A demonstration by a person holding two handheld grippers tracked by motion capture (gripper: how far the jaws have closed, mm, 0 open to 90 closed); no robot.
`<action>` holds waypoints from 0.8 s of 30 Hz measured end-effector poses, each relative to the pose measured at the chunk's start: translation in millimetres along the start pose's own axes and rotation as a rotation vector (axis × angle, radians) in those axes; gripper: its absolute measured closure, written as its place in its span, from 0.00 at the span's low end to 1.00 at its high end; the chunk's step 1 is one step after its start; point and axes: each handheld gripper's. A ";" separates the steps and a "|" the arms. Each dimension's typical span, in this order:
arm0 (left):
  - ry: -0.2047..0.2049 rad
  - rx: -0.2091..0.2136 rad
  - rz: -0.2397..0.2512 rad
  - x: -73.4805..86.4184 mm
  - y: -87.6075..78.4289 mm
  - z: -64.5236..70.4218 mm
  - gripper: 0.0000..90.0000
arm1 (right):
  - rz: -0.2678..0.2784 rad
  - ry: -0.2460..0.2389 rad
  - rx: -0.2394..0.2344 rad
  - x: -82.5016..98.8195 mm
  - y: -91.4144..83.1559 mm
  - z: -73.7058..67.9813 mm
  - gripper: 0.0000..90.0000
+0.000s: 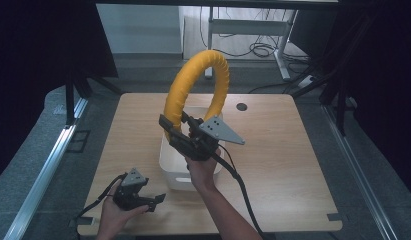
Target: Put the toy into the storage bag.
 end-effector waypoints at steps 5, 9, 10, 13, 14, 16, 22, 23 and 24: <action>0.002 0.001 -0.002 0.1 0.2 0.0 0.17 | -0.004 -0.006 0.007 6.3 3.2 -3.2 0.55; 0.002 0.002 -0.005 0.1 0.9 0.0 0.17 | 0.005 -0.001 0.022 12.6 3.0 -6.0 0.55; 0.002 0.002 -0.005 0.1 0.9 0.0 0.17 | 0.005 -0.001 0.022 12.6 3.0 -6.0 0.55; 0.002 0.003 -0.006 0.1 1.2 0.1 0.17 | 0.004 0.000 0.033 18.9 1.8 -8.4 0.55; 0.002 0.003 -0.006 0.1 1.2 0.1 0.17 | 0.004 0.000 0.033 18.9 1.8 -8.4 0.55; 0.002 0.002 -0.008 0.0 1.4 0.2 0.17 | 0.003 0.000 0.036 23.0 1.9 -10.4 0.55; 0.001 0.004 -0.005 0.2 1.6 0.1 0.17 | -0.003 -0.005 0.046 32.4 4.2 -12.7 0.55; 0.001 0.005 -0.005 0.3 1.7 0.0 0.17 | -0.004 -0.003 0.050 34.1 4.4 -12.7 0.55; 0.000 0.005 -0.007 0.3 1.8 -0.1 0.17 | -0.005 0.001 0.053 35.7 4.5 -12.8 0.55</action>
Point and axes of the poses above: each handheld gripper's, and its own axes: y roughly forward along the jaws, x roughly out of its underside, z roughly to its right, and after that the axes turned 12 degrees about x, right-handed
